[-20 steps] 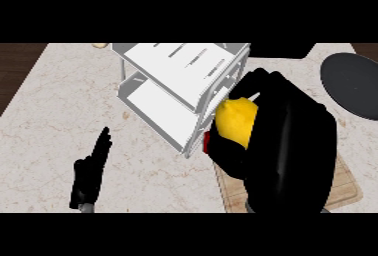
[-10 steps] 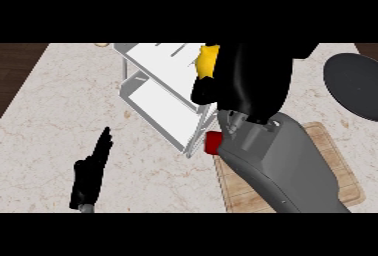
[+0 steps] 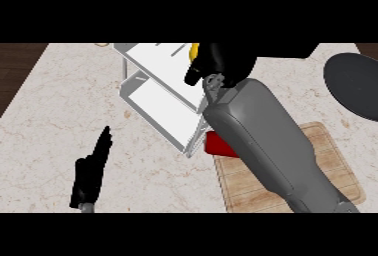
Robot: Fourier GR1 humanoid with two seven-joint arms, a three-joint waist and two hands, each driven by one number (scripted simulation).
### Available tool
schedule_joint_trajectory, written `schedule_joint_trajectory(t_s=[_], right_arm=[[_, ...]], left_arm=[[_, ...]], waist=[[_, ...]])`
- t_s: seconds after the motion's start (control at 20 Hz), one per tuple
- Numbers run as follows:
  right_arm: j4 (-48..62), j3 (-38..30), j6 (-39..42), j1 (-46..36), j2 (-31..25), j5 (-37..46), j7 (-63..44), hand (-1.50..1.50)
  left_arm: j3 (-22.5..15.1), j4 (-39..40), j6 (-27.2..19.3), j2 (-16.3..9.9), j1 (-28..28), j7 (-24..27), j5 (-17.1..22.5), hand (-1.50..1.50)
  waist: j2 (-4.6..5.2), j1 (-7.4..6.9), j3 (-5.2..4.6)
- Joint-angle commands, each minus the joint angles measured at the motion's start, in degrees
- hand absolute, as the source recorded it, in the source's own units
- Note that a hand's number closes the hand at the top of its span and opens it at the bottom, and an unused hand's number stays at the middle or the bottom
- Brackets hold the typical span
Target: Pick the lemon from the cutting board and place it in the tiered basket
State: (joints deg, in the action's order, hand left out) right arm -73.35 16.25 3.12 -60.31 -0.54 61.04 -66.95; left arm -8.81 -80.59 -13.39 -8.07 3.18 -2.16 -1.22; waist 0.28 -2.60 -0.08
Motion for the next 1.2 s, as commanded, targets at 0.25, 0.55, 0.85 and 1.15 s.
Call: schedule_joint_trajectory(t_s=[0.25,0.55,0.85,1.15], right_arm=[[5.03,-5.29,-18.89,0.62,0.51,-9.59,-6.23,-1.50],[7.21,-6.17,-33.98,2.09,0.52,-14.01,0.78,-1.50],[5.47,-2.45,-48.69,2.37,0.52,-12.91,3.26,-1.50],[0.70,-9.90,-50.79,5.77,0.53,3.43,-1.95,-1.50]], left_arm=[[-0.45,1.93,-0.16,1.46,0.02,2.15,-0.39,0.00],[-0.09,1.62,1.29,0.13,0.34,1.19,-0.01,0.00],[1.55,1.99,1.12,-0.19,-0.97,0.34,0.65,0.00],[2.26,1.37,-0.53,0.29,2.11,0.56,0.57,0.00]], waist=[[0.36,-0.69,0.08],[0.41,-1.05,0.09],[-0.18,0.40,0.05],[-1.24,3.97,0.02]])
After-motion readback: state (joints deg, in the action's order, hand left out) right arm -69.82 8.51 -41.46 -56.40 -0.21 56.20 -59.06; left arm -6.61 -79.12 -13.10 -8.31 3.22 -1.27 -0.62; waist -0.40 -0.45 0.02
